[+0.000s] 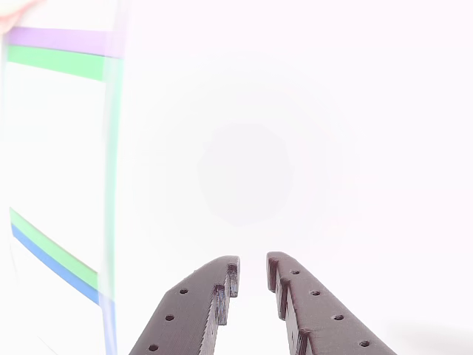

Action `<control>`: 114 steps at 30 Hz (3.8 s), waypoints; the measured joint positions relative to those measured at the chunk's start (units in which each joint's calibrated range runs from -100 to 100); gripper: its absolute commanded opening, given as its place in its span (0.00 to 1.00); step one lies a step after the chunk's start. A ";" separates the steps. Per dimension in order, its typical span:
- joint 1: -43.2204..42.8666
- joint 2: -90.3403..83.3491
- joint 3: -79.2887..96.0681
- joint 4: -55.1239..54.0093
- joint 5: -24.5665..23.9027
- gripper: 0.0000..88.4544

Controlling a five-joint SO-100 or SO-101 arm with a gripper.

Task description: Tower of hanoi

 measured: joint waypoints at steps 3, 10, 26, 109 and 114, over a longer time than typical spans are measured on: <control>0.00 0.00 0.00 0.00 0.00 0.01; 0.00 0.00 0.00 0.00 0.00 0.01; 0.00 0.00 0.00 0.00 0.00 0.01; -7.04 58.08 -82.07 2.41 44.53 0.00; -5.73 61.04 -94.17 2.41 75.67 0.00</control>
